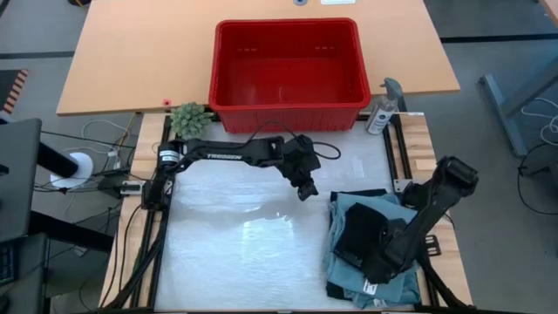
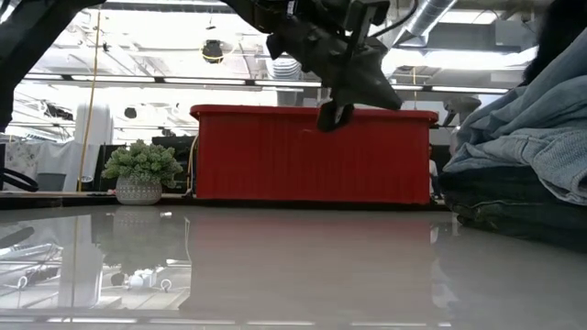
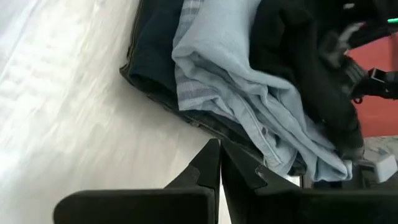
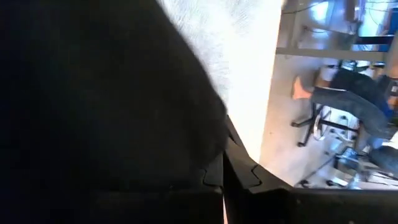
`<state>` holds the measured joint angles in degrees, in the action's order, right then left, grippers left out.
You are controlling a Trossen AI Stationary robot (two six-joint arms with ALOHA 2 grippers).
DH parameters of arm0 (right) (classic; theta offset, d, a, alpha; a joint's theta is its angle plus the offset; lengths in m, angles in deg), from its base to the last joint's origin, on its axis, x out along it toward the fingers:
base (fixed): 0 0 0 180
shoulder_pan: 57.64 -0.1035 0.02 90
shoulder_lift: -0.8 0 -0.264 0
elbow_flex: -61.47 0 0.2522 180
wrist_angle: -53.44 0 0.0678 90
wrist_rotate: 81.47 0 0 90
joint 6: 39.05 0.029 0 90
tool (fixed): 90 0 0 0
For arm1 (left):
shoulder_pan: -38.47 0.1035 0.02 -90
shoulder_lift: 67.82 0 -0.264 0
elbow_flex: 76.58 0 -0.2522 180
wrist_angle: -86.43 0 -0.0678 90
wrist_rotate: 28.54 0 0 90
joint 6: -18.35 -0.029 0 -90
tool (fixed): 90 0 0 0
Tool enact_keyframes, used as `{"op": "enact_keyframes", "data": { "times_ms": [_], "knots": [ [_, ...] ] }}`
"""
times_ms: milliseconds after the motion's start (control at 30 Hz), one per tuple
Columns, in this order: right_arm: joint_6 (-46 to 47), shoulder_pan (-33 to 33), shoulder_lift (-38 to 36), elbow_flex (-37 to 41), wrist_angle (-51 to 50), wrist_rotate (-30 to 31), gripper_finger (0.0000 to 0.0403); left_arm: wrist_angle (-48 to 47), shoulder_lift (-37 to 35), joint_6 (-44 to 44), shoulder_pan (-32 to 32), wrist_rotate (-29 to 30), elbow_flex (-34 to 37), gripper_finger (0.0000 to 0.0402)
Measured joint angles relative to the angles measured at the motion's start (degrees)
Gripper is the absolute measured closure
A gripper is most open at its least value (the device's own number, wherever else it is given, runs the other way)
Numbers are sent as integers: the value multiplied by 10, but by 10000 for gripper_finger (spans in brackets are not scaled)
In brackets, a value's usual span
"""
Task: Fold Laundry from Bin
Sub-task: Stack the folded black boxer on top of the light blue denim pants
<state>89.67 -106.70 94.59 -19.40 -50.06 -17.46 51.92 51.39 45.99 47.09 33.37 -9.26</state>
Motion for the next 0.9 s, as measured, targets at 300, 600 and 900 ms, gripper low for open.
{"op": "enact_keyframes", "data": {
  "times_ms": [300, 600, 900],
  "knots": [
    [17, 16, 2, 169, 342, 35, 387, -50, -21, -36, 0, -16, 0, 401],
    [-212, 165, 7, 181, 456, 158, 388, -180, -51, -128, 5, 7, 0, 401],
    [-420, 351, 12, 157, 473, 261, 388, -292, -203, -181, 64, 79, 0, 401]
  ]
}}
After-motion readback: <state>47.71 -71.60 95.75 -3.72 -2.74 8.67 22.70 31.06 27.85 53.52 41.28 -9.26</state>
